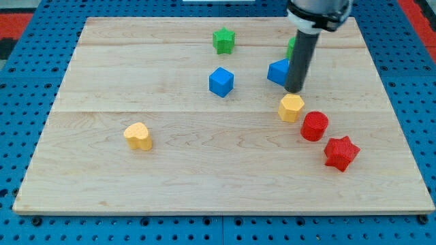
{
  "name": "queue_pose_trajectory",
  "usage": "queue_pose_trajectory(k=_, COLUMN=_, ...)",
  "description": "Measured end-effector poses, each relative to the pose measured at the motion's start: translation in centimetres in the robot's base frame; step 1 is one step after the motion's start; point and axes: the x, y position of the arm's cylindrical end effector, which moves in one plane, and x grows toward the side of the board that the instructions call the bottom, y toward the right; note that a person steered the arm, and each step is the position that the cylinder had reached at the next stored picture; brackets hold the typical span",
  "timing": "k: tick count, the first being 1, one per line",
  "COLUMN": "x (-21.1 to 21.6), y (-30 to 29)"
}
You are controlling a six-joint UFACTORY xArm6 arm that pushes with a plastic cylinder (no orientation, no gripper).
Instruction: Move the yellow heart to the bottom right of the board
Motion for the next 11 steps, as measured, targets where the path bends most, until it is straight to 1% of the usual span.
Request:
queue_pose_trajectory(k=1, x=3.4, y=-0.3)
queue_pose_trajectory(k=2, x=5.9, y=0.9)
queue_pose_trajectory(k=3, x=4.8, y=-6.1)
queue_pose_trajectory(k=4, x=8.1, y=-14.3)
queue_pose_trajectory(k=5, x=17.2, y=-16.5)
queue_pose_trajectory(k=6, x=16.5, y=-29.8)
queue_pose_trajectory(k=7, x=11.2, y=-27.1)
queue_pose_trajectory(k=8, x=11.2, y=-17.1)
queue_pose_trajectory(k=9, x=7.4, y=-16.6)
queue_pose_trajectory(k=10, x=8.2, y=-11.2)
queue_pose_trajectory(k=11, x=11.8, y=-6.9)
